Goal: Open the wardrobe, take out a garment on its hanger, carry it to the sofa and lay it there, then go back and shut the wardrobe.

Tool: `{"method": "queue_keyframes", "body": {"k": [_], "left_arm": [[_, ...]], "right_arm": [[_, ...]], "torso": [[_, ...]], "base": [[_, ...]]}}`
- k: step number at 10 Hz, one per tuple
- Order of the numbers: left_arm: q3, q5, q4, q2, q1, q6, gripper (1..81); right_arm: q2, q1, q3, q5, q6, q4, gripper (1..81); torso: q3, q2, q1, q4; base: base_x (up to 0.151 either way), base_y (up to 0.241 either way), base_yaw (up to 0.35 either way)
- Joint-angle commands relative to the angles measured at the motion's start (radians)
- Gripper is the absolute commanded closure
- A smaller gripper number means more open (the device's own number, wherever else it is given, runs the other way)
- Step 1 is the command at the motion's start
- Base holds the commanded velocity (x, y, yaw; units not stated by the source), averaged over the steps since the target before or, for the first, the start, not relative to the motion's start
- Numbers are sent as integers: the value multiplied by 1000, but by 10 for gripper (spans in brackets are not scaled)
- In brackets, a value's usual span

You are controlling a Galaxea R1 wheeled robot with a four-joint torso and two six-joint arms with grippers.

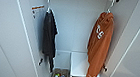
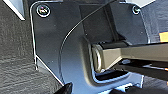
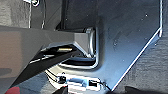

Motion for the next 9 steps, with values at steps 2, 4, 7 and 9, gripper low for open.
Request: {"method": "queue_keyframes", "body": {"k": [2,4,7,9], "left_arm": [[-1,38,0,-7,-21,-2,10],[-1,38,0,-10,-20,0,10],[-1,38,0,-10,-21,0,10],[-1,38,0,-10,-20,0,10]], "right_arm": [[15,24,9,-48,-3,-14,10],[15,27,9,-48,-3,-14,10],[15,27,8,-48,-3,-12,10],[15,30,8,-50,-3,-12,10]], "torso": [[0,0,0,0],[0,0,0,0],[0,0,0,0],[0,0,0,0]], "base": [[97,0,0],[97,0,0],[97,0,0],[97,0,0]]}}
